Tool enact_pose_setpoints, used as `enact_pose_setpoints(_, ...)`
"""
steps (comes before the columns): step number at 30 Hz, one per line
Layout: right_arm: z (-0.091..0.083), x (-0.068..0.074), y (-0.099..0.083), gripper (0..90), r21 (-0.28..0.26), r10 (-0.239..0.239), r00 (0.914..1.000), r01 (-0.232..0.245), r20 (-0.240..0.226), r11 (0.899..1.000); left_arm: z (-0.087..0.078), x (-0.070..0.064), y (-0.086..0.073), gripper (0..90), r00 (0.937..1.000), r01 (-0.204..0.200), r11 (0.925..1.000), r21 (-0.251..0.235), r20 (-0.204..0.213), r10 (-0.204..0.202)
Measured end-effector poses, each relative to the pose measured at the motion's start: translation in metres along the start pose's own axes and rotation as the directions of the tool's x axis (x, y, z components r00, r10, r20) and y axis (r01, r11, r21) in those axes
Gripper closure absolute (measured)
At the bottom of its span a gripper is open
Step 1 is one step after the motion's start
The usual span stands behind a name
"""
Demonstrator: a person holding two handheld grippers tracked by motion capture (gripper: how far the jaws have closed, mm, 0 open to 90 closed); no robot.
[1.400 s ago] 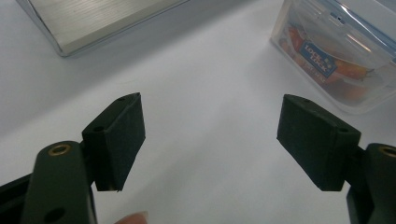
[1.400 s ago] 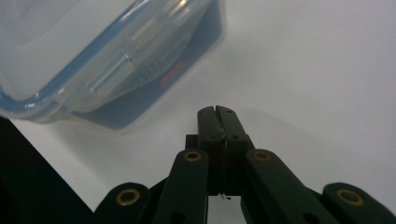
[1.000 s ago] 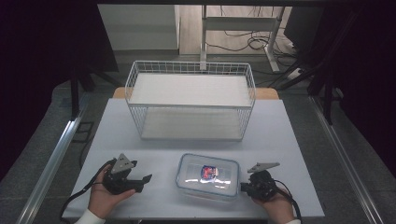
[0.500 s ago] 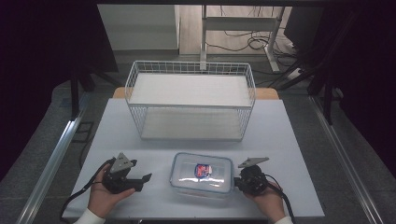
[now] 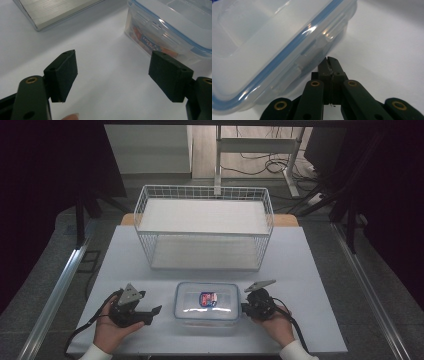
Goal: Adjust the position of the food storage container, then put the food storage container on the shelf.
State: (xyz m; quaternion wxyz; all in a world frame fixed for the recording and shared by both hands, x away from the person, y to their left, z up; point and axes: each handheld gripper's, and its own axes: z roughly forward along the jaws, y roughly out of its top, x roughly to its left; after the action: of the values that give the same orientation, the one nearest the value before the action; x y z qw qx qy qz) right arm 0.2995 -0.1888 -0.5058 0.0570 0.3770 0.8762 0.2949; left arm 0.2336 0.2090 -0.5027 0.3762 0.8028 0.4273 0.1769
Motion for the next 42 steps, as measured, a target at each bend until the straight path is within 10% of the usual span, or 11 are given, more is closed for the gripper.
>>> enact_pose_setpoints(6, -0.021, -0.012, -0.006, 83.2, -0.082, 0.04, 0.9989, -0.038, 0.023, 0.996, 0.0, 0.008, 0.007, 22.7, 0.9947, 0.098, 0.9948, -0.025, 0.034, -0.097)
enact_pose_setpoints(12, -0.041, -0.029, -0.015, 35.6, -0.246, 0.157, 0.9867, -0.162, -0.04, 0.956, 0.001, 0.012, 0.012, 22.6, 0.9788, 0.19, 0.9803, -0.056, 0.09, -0.184)
enact_pose_setpoints(16, -0.05, -0.028, -0.017, 21.2, -0.302, 0.175, 0.9822, -0.187, -0.067, 0.935, 0.0, 0.011, 0.012, 22.3, 0.972, 0.204, 0.9774, -0.055, 0.13, -0.196)
enact_pose_setpoints(23, -0.051, -0.025, -0.017, 19.4, -0.309, 0.209, 0.9668, -0.245, -0.148, 0.919, -0.003, 0.007, 0.01, 21.8, 0.9652, 0.207, 0.977, -0.05, 0.173, -0.196)
enact_pose_setpoints(28, -0.049, -0.02, -0.021, 18.9, -0.306, 0.204, 0.9637, -0.249, -0.172, 0.919, -0.006, 0.005, 0.011, 21.5, 0.9402, 0.247, 0.9676, -0.051, 0.254, -0.227)
enact_pose_setpoints(36, -0.044, -0.016, -0.021, 17.3, -0.277, 0.221, 0.9554, -0.27, -0.196, 0.922, -0.005, 0.004, 0.011, 19.9, 0.9346, 0.265, 0.963, -0.05, 0.259, -0.244)
enact_pose_setpoints(41, -0.042, -0.012, -0.02, 17.3, -0.266, 0.221, 0.9511, -0.275, -0.216, 0.924, -0.004, 0.003, 0.011, 18.1, 0.9222, 0.296, 0.9538, -0.053, 0.276, -0.271)
enact_pose_setpoints(42, -0.039, -0.01, -0.019, 17.3, -0.255, 0.227, 0.9439, -0.287, -0.239, 0.923, -0.001, 0.003, 0.012, 18.0, 0.9089, 0.318, 0.947, -0.046, 0.299, -0.291)
